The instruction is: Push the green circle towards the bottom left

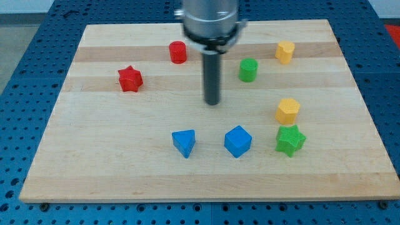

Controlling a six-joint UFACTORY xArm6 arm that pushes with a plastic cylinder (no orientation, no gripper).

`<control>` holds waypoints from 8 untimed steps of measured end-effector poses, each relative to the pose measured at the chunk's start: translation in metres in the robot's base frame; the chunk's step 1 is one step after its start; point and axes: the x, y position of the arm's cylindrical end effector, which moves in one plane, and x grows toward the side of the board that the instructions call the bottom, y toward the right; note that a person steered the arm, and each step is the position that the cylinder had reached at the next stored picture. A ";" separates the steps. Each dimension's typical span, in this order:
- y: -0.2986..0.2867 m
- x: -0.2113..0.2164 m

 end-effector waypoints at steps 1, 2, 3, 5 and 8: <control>0.077 -0.013; 0.092 -0.046; 0.070 -0.063; 0.046 -0.094; -0.037 -0.068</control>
